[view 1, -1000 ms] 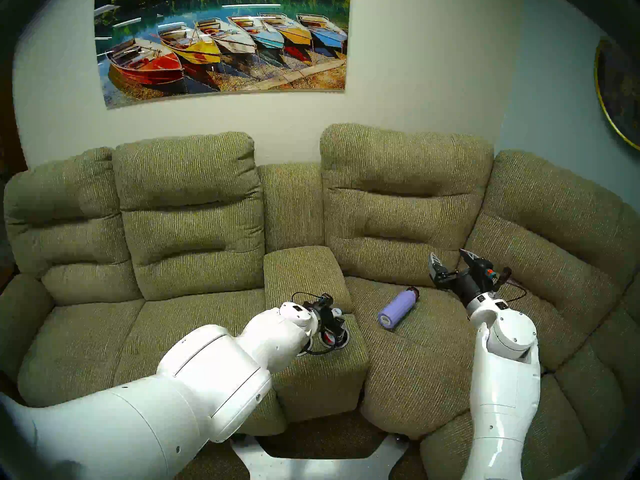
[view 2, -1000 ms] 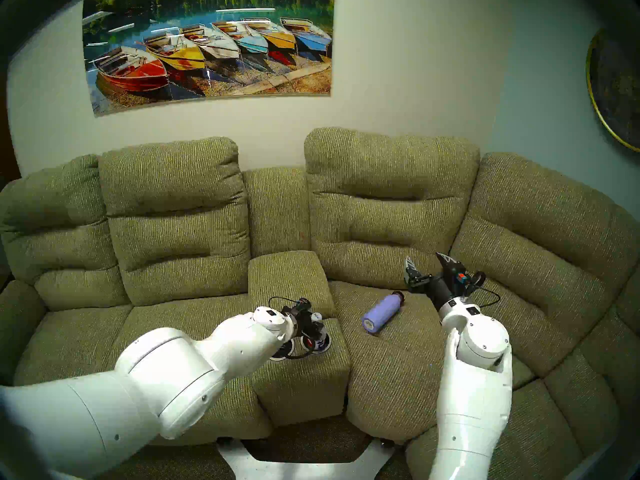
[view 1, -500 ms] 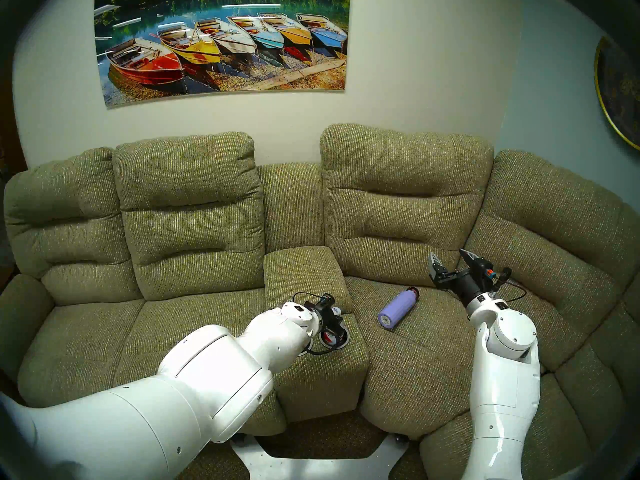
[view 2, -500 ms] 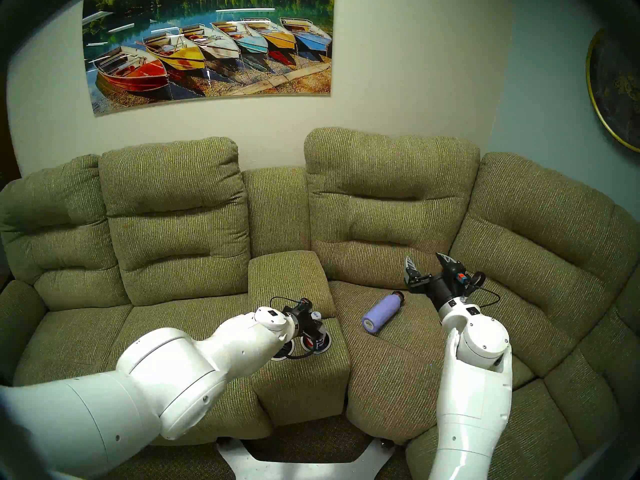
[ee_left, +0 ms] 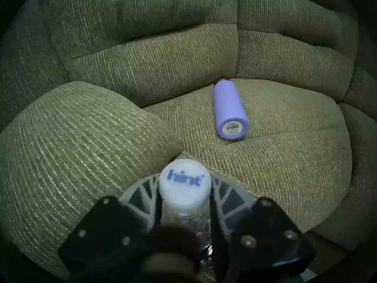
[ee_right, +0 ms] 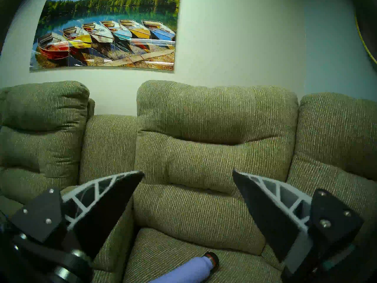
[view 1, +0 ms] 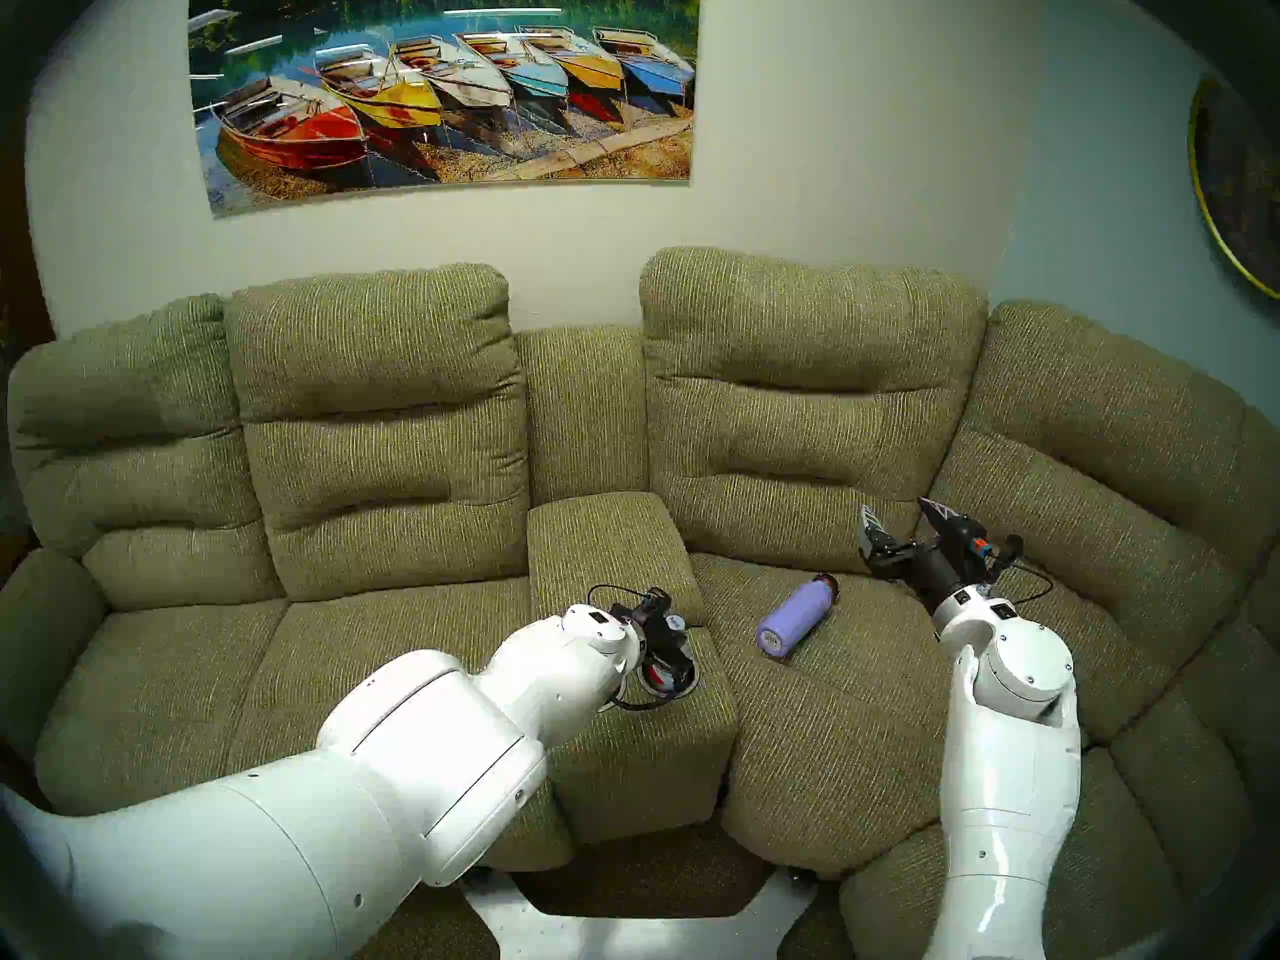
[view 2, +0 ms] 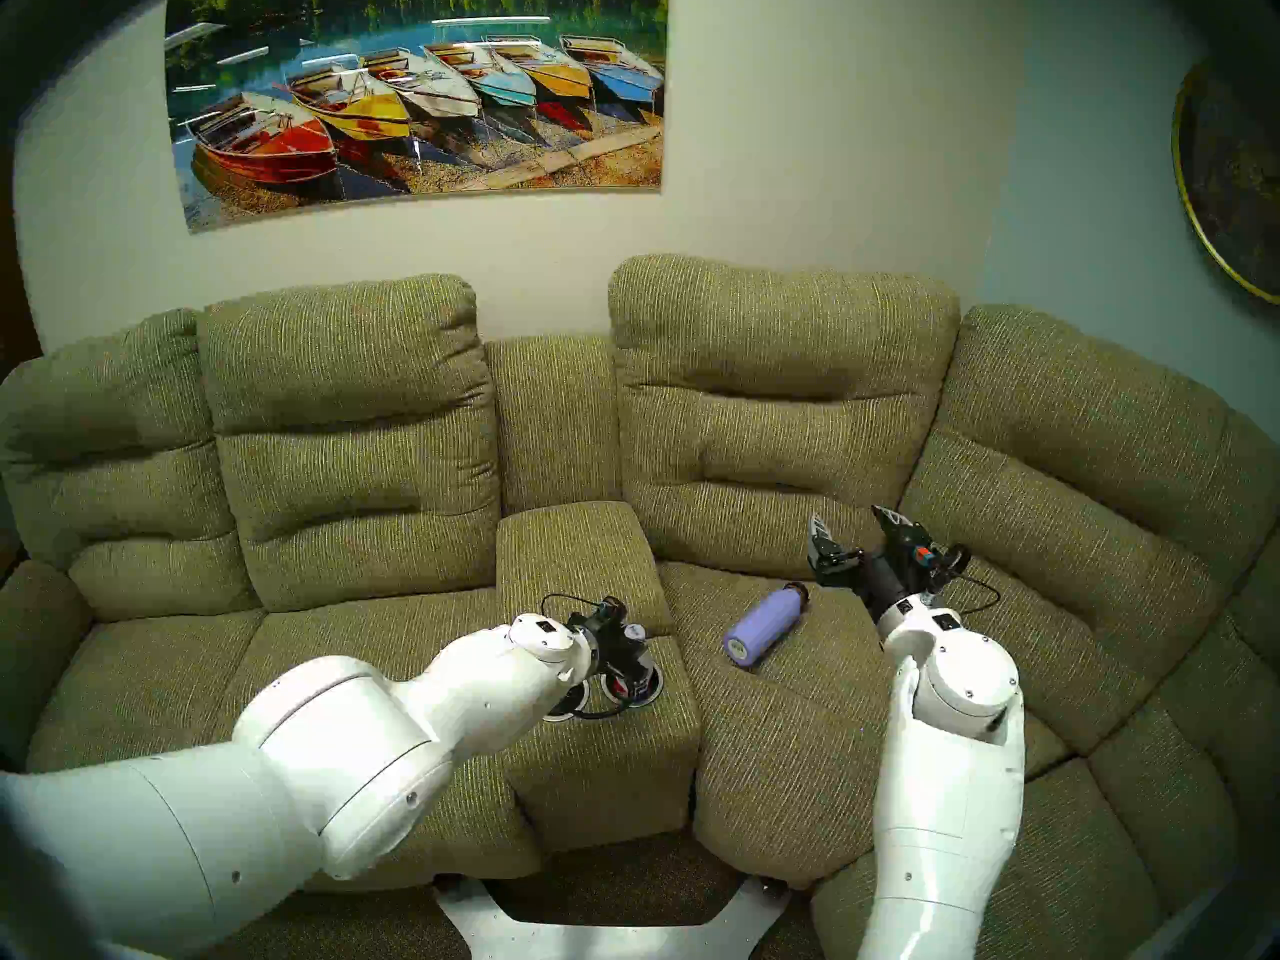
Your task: Take bottles out of cup holder
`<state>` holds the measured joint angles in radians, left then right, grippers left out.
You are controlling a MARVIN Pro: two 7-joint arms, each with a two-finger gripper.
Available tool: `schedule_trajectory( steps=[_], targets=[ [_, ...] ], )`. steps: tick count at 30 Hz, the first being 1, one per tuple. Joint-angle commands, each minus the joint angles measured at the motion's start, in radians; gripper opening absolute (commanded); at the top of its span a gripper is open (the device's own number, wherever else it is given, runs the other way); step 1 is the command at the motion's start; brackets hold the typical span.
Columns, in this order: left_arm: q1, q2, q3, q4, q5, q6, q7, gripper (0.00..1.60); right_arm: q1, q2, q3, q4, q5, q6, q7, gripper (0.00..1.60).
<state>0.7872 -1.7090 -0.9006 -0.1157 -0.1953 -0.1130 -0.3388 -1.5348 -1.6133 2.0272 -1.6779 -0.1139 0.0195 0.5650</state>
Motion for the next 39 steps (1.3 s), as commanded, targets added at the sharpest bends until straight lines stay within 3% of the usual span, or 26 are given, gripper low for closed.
schedule_trajectory(
  steps=[1, 13, 25, 39],
  targets=[
    [-0.046, 0.019, -0.025, -0.035, -0.023, -0.032, -0.044, 0.0, 0.01, 0.0, -0.002, -0.028, 0.004, -0.005, 0.0, 1.6],
    [-0.052, 0.083, -0.083, -0.088, -0.066, -0.163, -0.142, 0.0, 0.008, -0.001, -0.002, -0.032, 0.004, -0.004, 0.0, 1.6],
    [-0.053, 0.16, -0.127, -0.215, -0.088, -0.315, -0.265, 0.0, 0.009, 0.0, -0.002, -0.028, 0.003, -0.005, 0.0, 1.6],
    [-0.028, 0.263, -0.18, -0.332, -0.112, -0.33, -0.305, 0.0, 0.01, 0.001, -0.002, -0.025, 0.003, -0.005, 0.0, 1.6]
  ],
)
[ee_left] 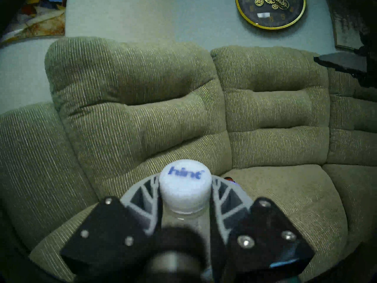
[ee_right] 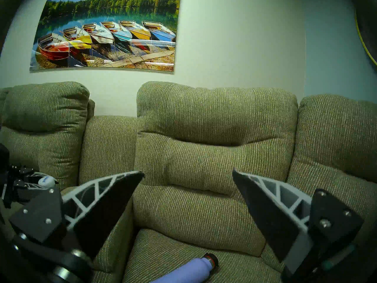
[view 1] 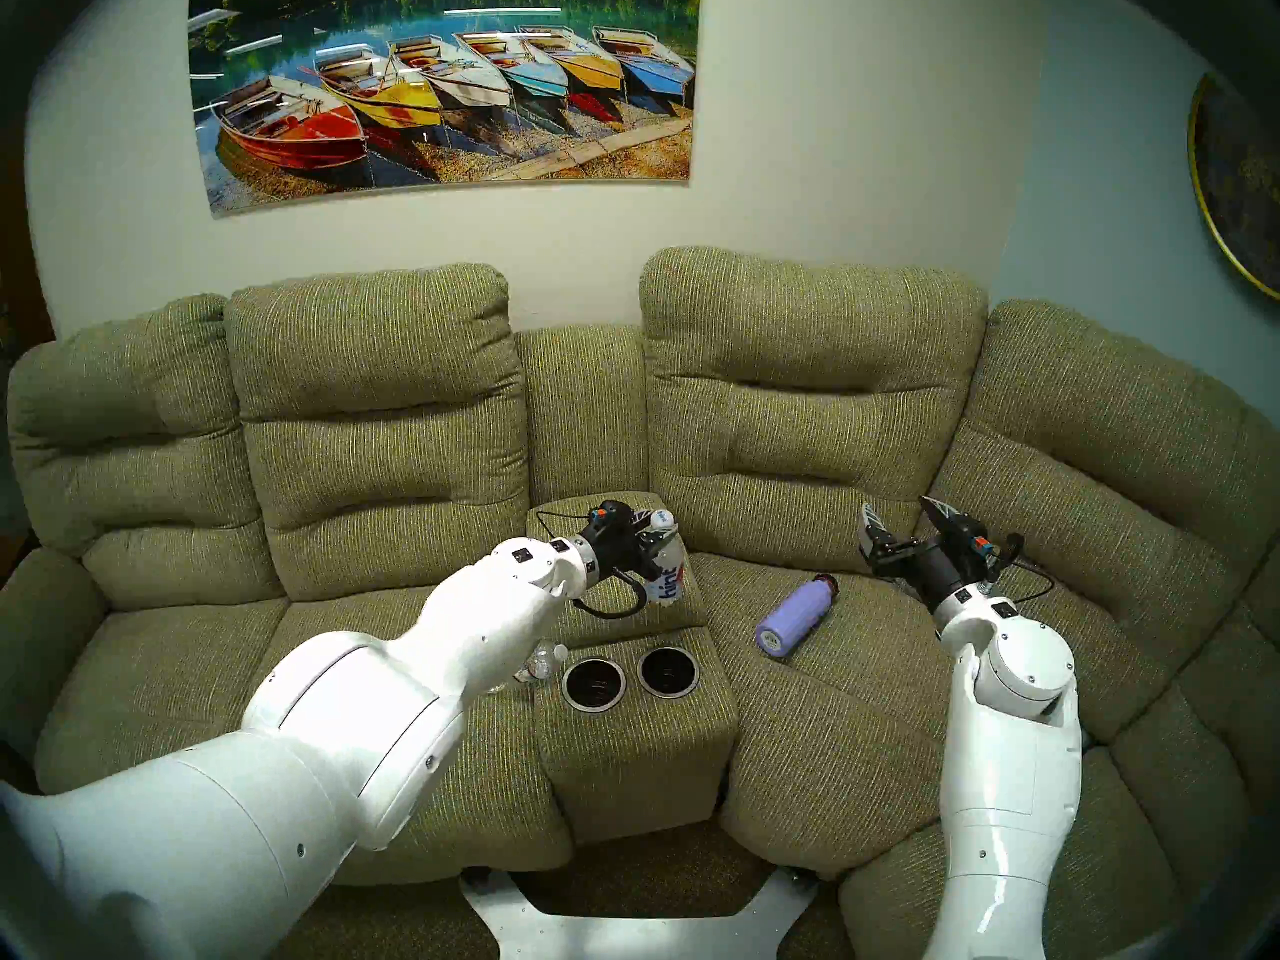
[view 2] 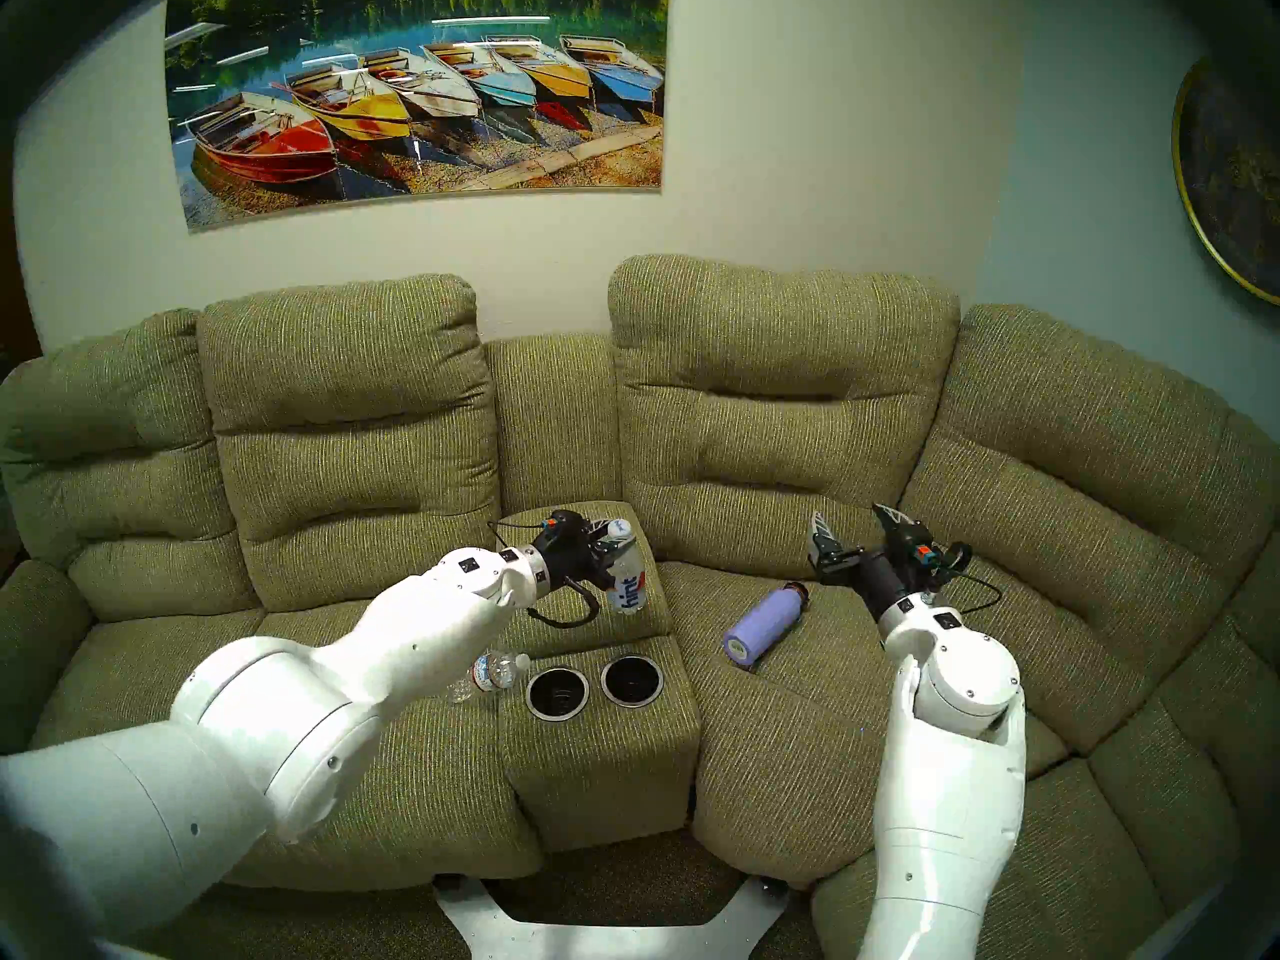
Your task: Take bottles out of cup holder
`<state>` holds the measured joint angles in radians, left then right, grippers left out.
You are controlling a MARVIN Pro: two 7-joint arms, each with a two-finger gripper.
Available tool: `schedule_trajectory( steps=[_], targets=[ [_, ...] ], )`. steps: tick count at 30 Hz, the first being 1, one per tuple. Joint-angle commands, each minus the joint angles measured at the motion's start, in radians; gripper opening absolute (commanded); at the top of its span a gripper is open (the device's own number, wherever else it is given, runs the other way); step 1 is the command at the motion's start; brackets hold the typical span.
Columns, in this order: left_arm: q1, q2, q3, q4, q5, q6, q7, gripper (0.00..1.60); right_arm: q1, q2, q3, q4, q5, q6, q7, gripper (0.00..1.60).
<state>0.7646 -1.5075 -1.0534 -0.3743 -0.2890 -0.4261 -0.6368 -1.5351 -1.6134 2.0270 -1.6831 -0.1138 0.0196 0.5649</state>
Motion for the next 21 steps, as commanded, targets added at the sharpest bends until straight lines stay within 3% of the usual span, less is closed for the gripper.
schedule_trajectory(
  steps=[1, 10, 21],
  targets=[
    [-0.001, 0.07, -0.03, -0.078, -0.02, -0.016, -0.01, 0.0, 0.01, 0.001, -0.002, -0.019, 0.003, -0.005, 0.0, 1.6],
    [0.044, 0.16, -0.066, -0.141, -0.03, -0.012, -0.02, 0.0, 0.011, 0.001, -0.002, -0.018, 0.003, -0.005, 0.0, 1.6],
    [0.12, 0.291, -0.112, -0.22, -0.016, -0.013, 0.036, 0.0, 0.011, 0.001, -0.002, -0.019, 0.003, -0.005, 0.0, 1.6]
  ],
)
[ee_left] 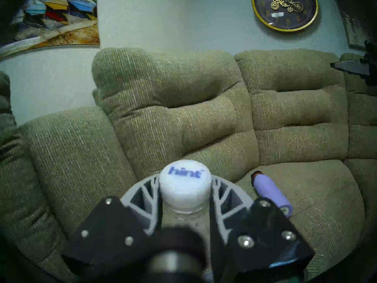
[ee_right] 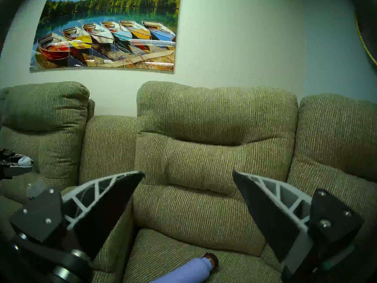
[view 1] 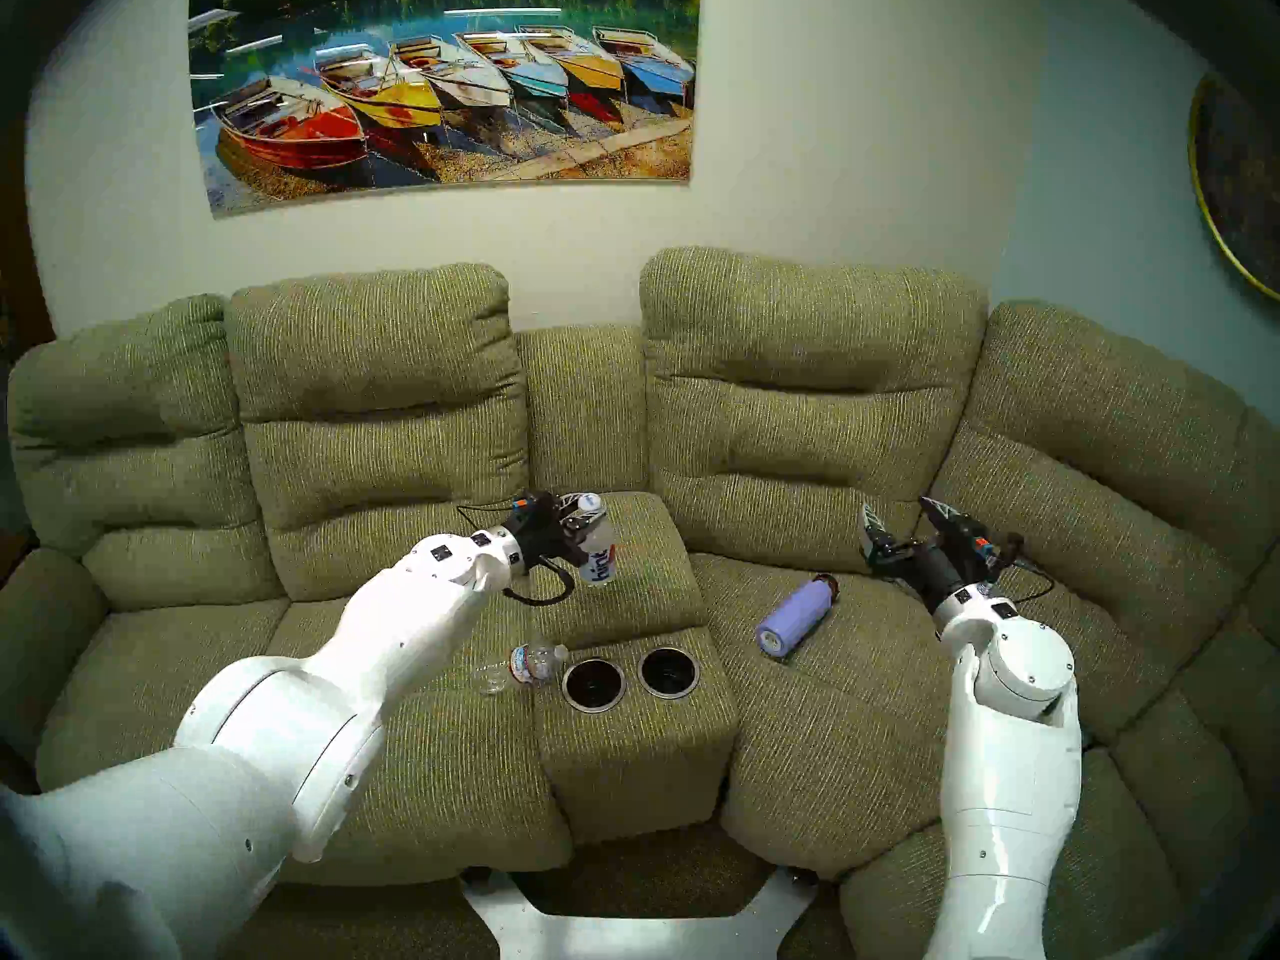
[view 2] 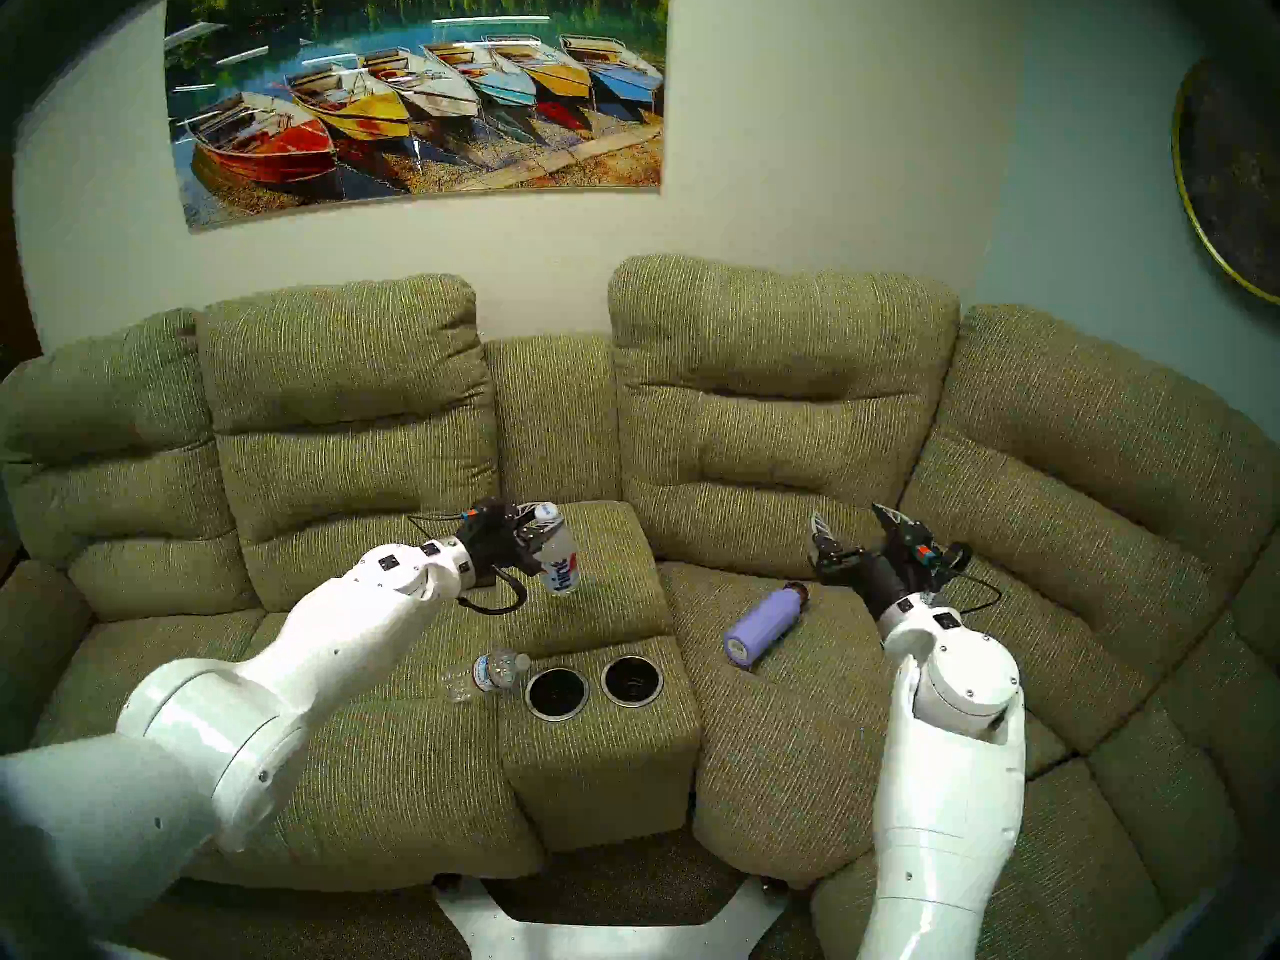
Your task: Take bottles out of cup holder
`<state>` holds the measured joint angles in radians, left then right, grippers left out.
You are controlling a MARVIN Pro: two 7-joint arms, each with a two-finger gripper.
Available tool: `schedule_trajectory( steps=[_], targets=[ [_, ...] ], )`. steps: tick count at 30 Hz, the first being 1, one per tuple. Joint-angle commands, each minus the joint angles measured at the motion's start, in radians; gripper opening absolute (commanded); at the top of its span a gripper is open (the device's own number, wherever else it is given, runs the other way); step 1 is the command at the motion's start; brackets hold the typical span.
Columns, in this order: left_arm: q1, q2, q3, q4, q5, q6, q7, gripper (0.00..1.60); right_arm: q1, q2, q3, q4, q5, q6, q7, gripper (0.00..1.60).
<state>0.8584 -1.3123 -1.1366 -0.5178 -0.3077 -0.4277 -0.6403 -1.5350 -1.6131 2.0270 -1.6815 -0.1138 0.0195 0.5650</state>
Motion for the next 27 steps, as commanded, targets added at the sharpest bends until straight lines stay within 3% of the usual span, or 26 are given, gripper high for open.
schedule_trajectory(
  steps=[1, 8, 15, 21, 27],
  targets=[
    [0.032, 0.101, -0.036, -0.085, 0.003, -0.011, 0.045, 0.0, 0.011, 0.001, -0.002, -0.021, 0.003, -0.005, 0.0, 1.6],
    [0.079, 0.158, -0.059, -0.164, 0.002, 0.002, 0.081, 0.0, 0.01, 0.001, -0.002, -0.022, 0.003, -0.005, 0.0, 1.6],
    [0.162, 0.198, -0.075, -0.258, 0.0, 0.072, 0.126, 0.0, 0.009, 0.0, -0.002, -0.024, 0.004, -0.005, 0.0, 1.6],
    [0.233, 0.214, -0.087, -0.337, -0.002, 0.187, 0.197, 0.0, 0.008, -0.001, -0.002, -0.028, 0.004, -0.004, 0.0, 1.6],
    [0.306, 0.227, -0.071, -0.423, 0.055, 0.21, 0.314, 0.0, 0.007, -0.002, -0.002, -0.031, 0.003, -0.002, -0.001, 1.6]
  ],
)
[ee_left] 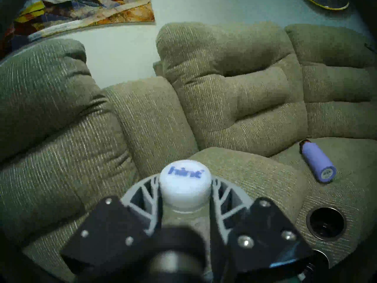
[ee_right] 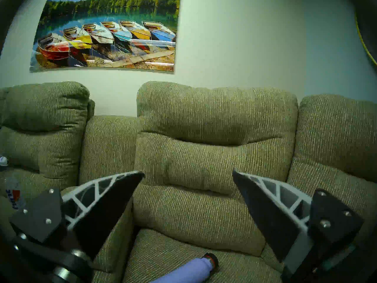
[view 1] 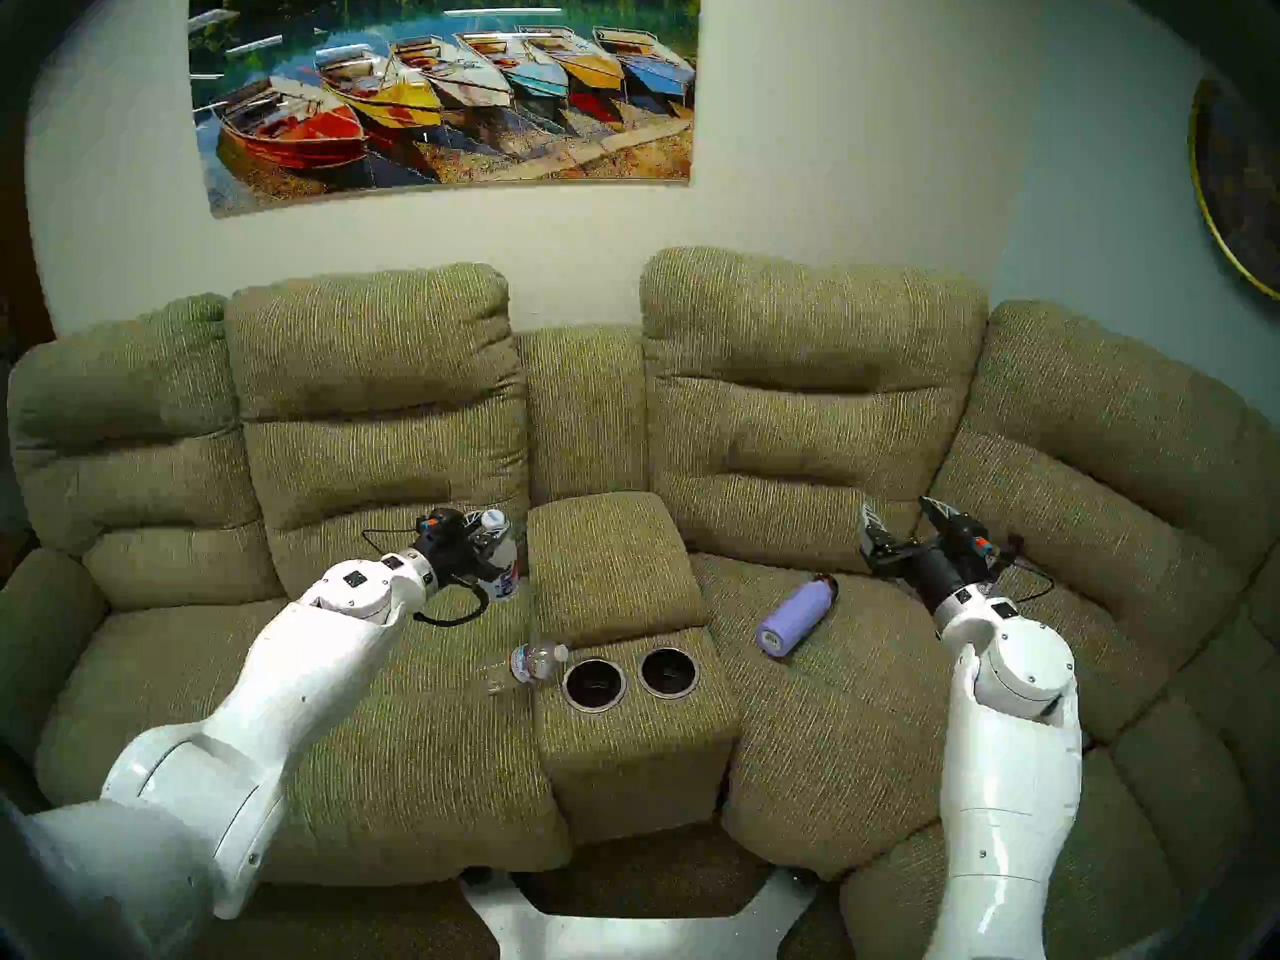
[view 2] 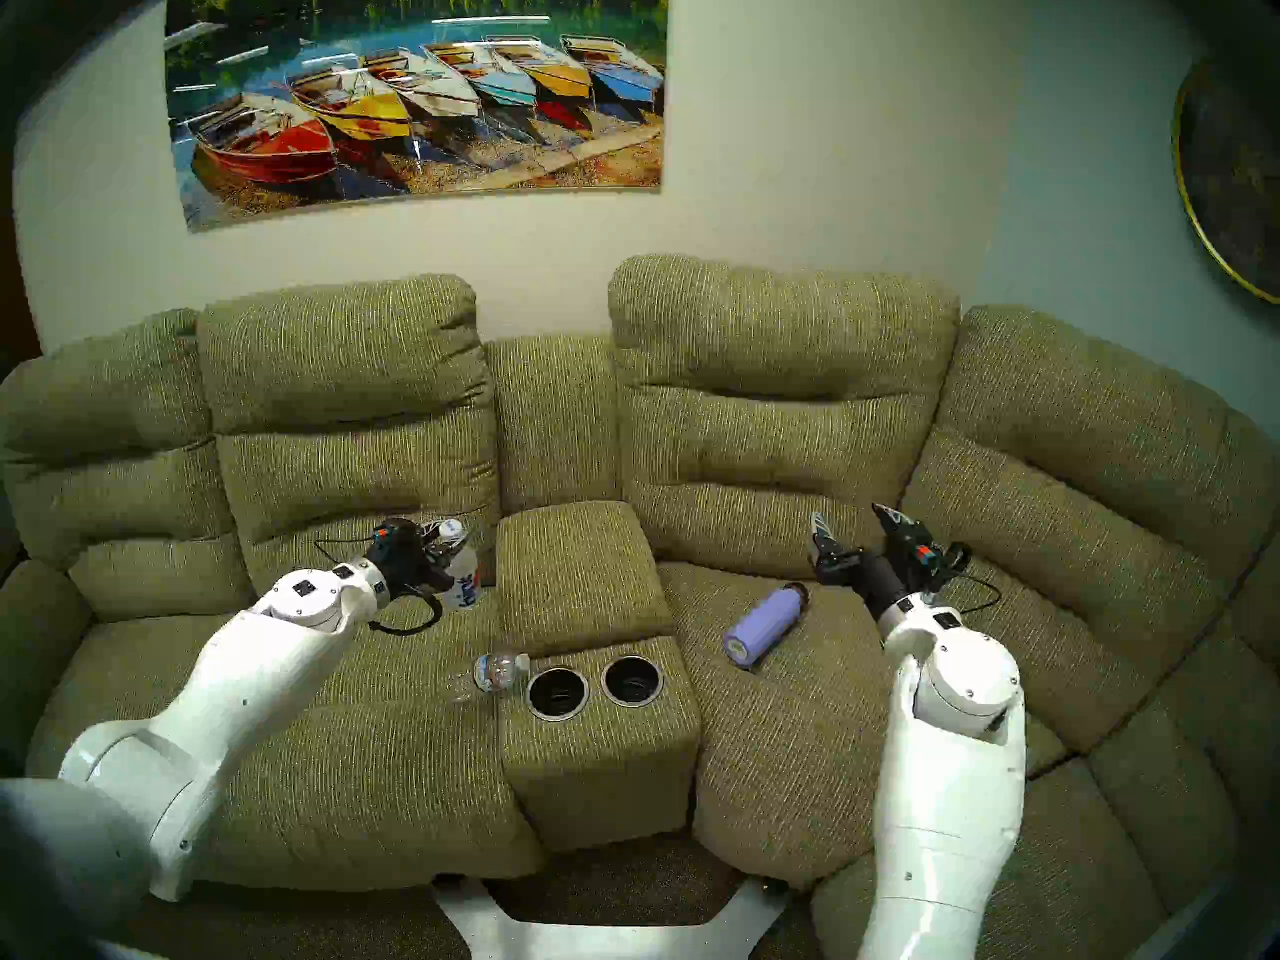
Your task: Take bottles out of cup holder
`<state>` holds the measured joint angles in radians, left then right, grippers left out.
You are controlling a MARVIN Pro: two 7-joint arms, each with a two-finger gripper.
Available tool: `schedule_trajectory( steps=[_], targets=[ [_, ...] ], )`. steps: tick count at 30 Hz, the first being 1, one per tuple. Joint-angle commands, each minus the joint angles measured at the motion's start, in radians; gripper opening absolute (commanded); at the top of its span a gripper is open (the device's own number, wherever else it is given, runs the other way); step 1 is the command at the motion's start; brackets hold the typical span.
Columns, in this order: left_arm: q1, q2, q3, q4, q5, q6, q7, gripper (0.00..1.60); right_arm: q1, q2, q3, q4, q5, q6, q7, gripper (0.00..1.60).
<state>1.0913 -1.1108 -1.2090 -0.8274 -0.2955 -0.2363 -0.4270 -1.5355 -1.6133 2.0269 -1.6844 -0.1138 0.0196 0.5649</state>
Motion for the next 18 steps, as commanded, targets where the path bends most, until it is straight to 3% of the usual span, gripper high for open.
schedule_trajectory(
  steps=[1, 4, 9, 18],
  targets=[
    [0.076, 0.025, 0.009, -0.111, 0.063, 0.008, 0.114, 0.0, 0.007, -0.002, -0.002, -0.028, 0.003, -0.002, -0.001, 1.6],
    [0.099, 0.023, 0.018, -0.126, 0.149, 0.0, 0.173, 0.0, 0.007, -0.002, -0.002, -0.029, 0.003, -0.002, -0.001, 1.6],
    [0.094, 0.001, 0.038, -0.077, 0.178, 0.005, 0.236, 0.0, 0.006, -0.003, -0.002, -0.031, 0.003, -0.001, -0.001, 1.6],
    [0.048, -0.049, 0.059, 0.066, 0.195, -0.106, 0.26, 0.0, 0.006, -0.003, -0.002, -0.03, 0.003, -0.001, -0.001, 1.6]
  ],
)
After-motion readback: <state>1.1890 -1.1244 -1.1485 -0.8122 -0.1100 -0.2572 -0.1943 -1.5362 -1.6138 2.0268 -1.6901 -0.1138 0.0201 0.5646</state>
